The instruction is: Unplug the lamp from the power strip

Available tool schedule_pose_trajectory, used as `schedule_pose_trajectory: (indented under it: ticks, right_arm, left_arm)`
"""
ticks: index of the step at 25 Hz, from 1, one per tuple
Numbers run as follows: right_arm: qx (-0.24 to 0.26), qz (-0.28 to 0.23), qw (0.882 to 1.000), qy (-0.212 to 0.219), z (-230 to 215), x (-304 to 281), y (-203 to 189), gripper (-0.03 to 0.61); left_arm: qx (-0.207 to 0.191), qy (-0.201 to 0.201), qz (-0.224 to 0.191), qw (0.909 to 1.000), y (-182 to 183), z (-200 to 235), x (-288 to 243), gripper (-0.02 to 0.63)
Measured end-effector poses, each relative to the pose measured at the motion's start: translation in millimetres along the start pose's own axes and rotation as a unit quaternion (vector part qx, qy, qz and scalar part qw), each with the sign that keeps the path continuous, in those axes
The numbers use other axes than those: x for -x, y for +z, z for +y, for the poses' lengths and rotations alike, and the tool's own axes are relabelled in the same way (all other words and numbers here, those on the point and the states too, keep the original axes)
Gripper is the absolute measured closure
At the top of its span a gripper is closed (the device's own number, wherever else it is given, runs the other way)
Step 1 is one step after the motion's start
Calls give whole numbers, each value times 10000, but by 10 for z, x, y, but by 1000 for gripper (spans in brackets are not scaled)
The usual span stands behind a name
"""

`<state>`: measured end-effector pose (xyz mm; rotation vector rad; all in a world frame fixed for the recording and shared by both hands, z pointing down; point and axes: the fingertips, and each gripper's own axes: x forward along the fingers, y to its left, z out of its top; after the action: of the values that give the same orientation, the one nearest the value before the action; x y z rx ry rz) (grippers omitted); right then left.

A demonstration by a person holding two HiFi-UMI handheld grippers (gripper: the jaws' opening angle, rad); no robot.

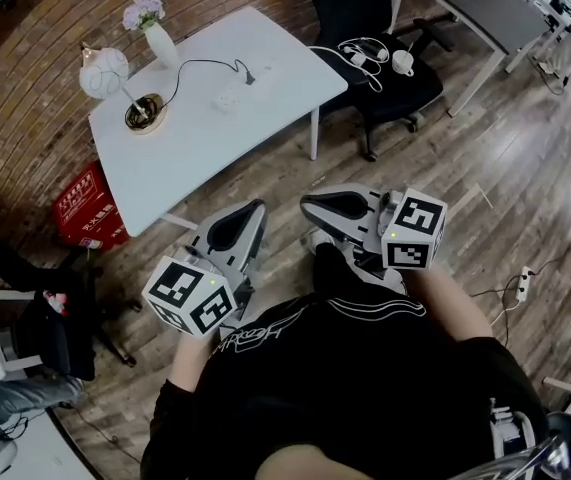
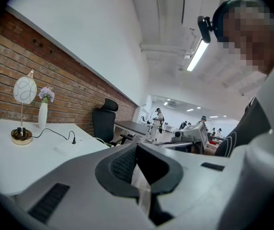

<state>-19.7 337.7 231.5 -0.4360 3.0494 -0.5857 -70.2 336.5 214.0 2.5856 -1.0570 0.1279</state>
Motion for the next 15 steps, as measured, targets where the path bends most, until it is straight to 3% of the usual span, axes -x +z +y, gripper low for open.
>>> schedule_pose_trajectory:
  ticks: [15]
  right_arm:
    - [-193, 174, 9988, 405, -2177, -107, 720, 581]
  left_arm:
    - [103, 543, 212, 9982, 611, 1195, -1867, 611]
